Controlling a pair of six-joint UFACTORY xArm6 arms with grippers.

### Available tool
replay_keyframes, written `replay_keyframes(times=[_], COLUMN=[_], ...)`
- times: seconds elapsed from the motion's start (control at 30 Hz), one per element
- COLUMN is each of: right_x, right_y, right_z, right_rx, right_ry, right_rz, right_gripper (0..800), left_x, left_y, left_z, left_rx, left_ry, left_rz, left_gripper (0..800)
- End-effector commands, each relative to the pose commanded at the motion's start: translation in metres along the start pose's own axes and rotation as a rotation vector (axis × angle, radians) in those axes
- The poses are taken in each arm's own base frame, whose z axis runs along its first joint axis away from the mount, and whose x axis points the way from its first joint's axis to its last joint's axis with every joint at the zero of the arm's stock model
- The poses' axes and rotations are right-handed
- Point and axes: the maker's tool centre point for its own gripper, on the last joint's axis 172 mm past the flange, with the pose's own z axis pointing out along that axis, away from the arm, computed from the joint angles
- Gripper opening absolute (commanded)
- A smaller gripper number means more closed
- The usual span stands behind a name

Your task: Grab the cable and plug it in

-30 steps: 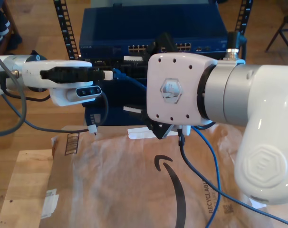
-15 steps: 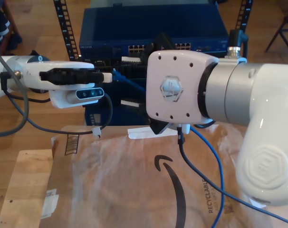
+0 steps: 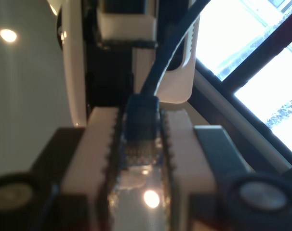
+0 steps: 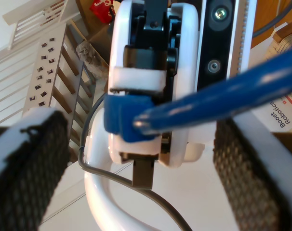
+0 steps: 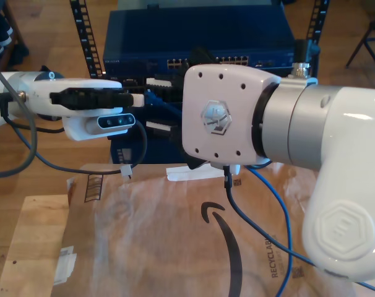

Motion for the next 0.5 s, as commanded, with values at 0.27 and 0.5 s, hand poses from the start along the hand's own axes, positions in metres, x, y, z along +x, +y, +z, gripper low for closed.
replay_keyframes(times=[0.27, 0.5], right_x=[0.0001, -0.0007], right_y=[0.0003, -0.0016], right_z=[-0.0003, -0.0020], right_rx=[0.000, 0.006], right_ry=[0.000, -0.002], right_rz=[0.000, 0.001], right_gripper=[363, 288], left_x=[-0.0013, -0.0010], left_y=[-0.0056, -0.0053], left_z=[0.0019, 0.0029], left_rx=[0.009, 0.006], left_ry=[0.008, 0.010], left_rz=[0.008, 0.006], left_gripper=[9, 9])
